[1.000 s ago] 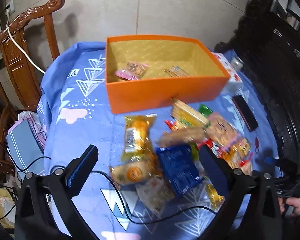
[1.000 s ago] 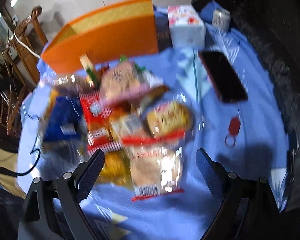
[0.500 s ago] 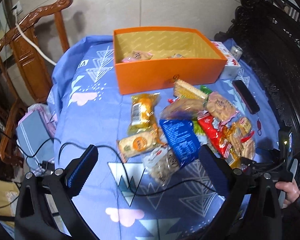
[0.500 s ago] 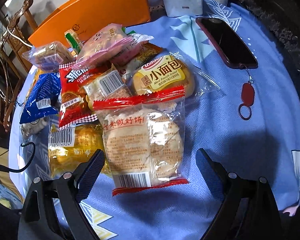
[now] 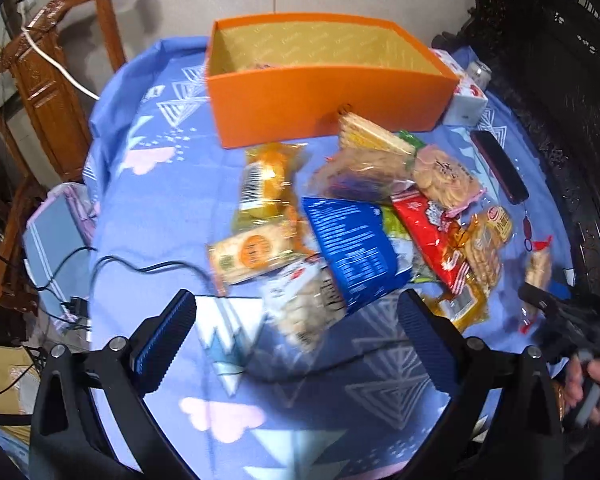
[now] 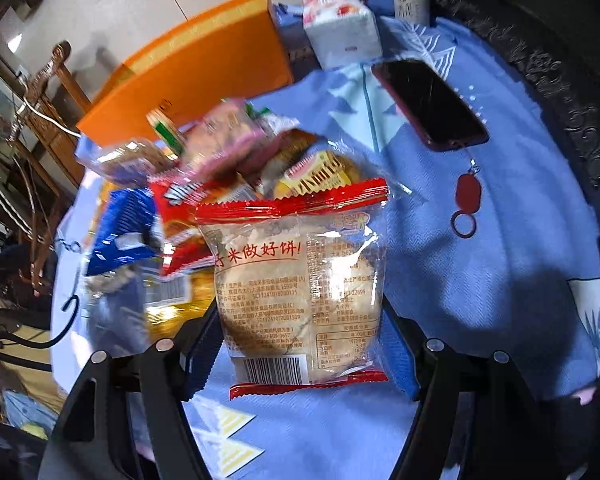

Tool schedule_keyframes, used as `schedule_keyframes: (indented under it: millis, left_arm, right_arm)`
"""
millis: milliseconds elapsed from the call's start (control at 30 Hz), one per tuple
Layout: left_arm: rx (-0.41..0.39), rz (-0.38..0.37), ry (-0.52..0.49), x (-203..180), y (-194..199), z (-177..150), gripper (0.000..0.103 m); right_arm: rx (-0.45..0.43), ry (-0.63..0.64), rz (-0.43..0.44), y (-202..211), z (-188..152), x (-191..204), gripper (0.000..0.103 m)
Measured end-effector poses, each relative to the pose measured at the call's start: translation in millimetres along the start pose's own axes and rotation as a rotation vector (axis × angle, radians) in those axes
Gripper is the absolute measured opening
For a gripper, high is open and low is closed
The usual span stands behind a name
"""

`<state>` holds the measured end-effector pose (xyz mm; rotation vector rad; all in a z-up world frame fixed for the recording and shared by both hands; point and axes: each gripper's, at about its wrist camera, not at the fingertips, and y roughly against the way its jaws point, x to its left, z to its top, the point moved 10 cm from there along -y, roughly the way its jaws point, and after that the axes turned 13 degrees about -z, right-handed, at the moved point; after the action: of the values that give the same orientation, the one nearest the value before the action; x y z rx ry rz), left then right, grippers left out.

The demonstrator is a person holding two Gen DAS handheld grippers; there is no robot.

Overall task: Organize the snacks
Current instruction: 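Grasp the blue snack bag with the left gripper while the right gripper holds a bread pack, then drop the blue bag into the orange box while the right gripper drops its pack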

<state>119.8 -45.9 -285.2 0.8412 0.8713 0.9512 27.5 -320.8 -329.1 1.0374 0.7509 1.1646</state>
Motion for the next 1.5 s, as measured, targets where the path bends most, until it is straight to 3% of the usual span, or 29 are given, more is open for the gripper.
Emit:
schedule_keyframes:
  millis: [200, 400, 600, 667, 733, 933, 1267, 1500]
  left_arm:
    - [0.056, 0.024, 0.029, -19, -55, 16, 0.099]
    - [0.168, 0.078, 0.086, -17, -113, 13, 0.099]
    - [0.2, 0.129, 0.068, -22, -132, 11, 0.099]
    - [0.196, 0.13, 0.061, -22, -132, 11, 0.09]
    - [0.183, 0.126, 0.043, -23, -129, 13, 0.069]
    - [0.143, 0.04, 0.068, -24, -112, 12, 0.057]
    - [0.005, -0.157, 0.064, -32, -51, 11, 0.053]
    - [-0.1, -0.196, 0.062, -16, 4, 36, 0.053]
  right_arm:
    - [-0.068, 0.05, -0.002, 41, 0, 7, 0.072]
    - [-0.101, 0.088, -0.022, 60, -5, 2, 0.072]
    - [-0.103, 0.086, -0.029, 58, -7, -5, 0.072]
    - [-0.099, 0.081, -0.025, 57, -6, -6, 0.072]
    - [-0.099, 0.071, -0.016, 56, -5, -6, 0.072]
    - [-0.091, 0.041, 0.0, 52, -3, -6, 0.072]
    - [-0.111, 0.021, 0.016, 54, 7, 2, 0.072]
    - [-0.149, 0.041, 0.043, 62, 28, 24, 0.072]
